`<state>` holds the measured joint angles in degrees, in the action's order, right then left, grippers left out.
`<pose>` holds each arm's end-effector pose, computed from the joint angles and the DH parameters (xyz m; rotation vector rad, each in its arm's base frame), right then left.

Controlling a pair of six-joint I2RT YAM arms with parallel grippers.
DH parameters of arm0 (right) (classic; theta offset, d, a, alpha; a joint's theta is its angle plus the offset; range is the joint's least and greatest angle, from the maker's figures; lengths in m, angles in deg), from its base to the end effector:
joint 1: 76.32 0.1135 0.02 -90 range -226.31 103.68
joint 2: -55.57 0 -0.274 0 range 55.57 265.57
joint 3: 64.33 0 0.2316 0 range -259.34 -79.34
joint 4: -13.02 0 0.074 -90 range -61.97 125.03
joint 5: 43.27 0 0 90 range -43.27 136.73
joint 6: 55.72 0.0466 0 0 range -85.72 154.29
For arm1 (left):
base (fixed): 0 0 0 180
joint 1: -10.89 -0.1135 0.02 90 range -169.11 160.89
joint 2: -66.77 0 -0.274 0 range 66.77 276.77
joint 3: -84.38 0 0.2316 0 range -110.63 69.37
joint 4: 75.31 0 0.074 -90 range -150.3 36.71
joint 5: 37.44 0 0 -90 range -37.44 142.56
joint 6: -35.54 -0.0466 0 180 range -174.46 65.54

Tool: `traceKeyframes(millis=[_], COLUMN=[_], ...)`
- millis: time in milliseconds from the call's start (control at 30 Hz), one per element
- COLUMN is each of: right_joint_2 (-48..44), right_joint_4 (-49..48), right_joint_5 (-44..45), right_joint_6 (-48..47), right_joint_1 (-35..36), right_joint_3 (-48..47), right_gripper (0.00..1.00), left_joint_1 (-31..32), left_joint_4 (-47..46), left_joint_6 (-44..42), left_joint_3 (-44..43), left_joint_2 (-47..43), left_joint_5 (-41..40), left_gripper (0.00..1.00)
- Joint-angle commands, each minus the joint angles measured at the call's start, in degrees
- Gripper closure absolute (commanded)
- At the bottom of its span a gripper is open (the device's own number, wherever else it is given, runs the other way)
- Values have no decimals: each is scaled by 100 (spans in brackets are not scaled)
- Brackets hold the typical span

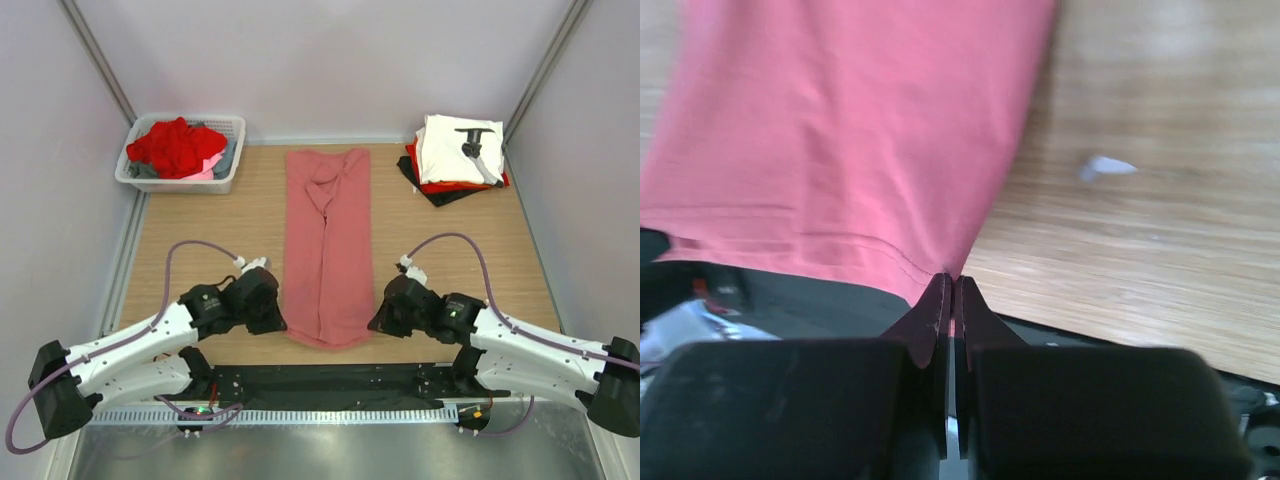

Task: Fold and stack the t-shirts
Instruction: Fold the tshirt

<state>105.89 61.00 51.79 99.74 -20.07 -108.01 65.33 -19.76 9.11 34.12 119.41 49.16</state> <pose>0.0839 0.1181 0.1994 0.2531 2.6711 0.6896 0.0890 -0.1197 0.2195 -0.2409 2.7241 -0.6319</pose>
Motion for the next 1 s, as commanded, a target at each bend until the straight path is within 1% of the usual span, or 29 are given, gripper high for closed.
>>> traceKeyframes(millis=[0, 33, 67, 133, 200, 233, 267, 300, 333, 367, 467, 500, 533, 600, 667, 700, 733, 800, 967], right_joint_2=[143, 397, 564, 828, 1207, 1338, 1557, 1716, 1857, 2180, 2639, 2901, 3043, 3368, 3571, 3789, 3887, 4098, 4696], right_joint_4=[323, 507, 596, 719, 632, 588, 544, 483, 482, 465, 377, 307, 280, 158, 25, 8, -10, -19, -1], right_joint_5=[688, 855, 935, 979, 918, 770, 716, 663, 646, 637, 479, 426, 365, 110, -4, -75, -119, -224, -436], right_joint_6=[-181, -399, -549, -822, -1296, -1472, -1761, -1920, -2053, -2297, -2589, -2720, -2783, -2880, -3020, -3134, -3170, -3266, -3477], right_joint_1=[18, -52, -122, -350, -877, -1061, -1464, -1624, -1774, -1958, -2223, -2415, -2495, -2688, -2926, -3057, -3119, -3225, -3445], right_joint_3=[-1051, -1488, -1693, -2175, -2415, -2607, -2705, -2810, -3081, -3223, -3680, -3768, -3926, -4024, -4199, -4322, -4401, -4568, -5052], right_gripper=[99, 99, 99, 99, 99, 99, 99, 99, 99, 99, 99, 99, 99, 99, 99, 99, 99, 99, 99], left_joint_1=[15, -20, -64, -274, -512, -774, -890, -1152, -1267, -1469, -1725, -1882, -1971, -2173, -2279, -2366, -2419, -2542, -2675], left_joint_4=[709, 937, 1008, 1149, 1185, 1185, 1185, 1176, 1159, 1176, 1211, 1229, 1185, 1211, 1325, 1343, 1361, 1387, 1589], left_joint_6=[-476, -590, -748, -1152, -1547, -1663, -1777, -2039, -2137, -2260, -2647, -2735, -3049, -3254, -3464, -3509, -3536, -3641, -3747], left_joint_3=[-991, -1463, -1659, -2029, -2503, -2627, -2924, -3066, -3224, -3530, -3998, -4304, -4446, -4936, -5263, -5534, -5650, -5887, -6687], left_joint_2=[360, 491, 806, 1124, 1554, 1687, 1818, 2124, 2267, 2599, 3110, 3268, 3627, 3997, 4472, 4605, 4867, 5106, 5765], left_joint_5=[-556, -678, -714, -767, -689, -654, -592, -557, -522, -521, -486, -399, -268, -100, -108, -161, -144, -65, -3], left_gripper=[99, 99, 99, 98, 98, 98, 98, 99, 99, 99, 99, 99, 99, 100, 100, 100, 100, 100, 100])
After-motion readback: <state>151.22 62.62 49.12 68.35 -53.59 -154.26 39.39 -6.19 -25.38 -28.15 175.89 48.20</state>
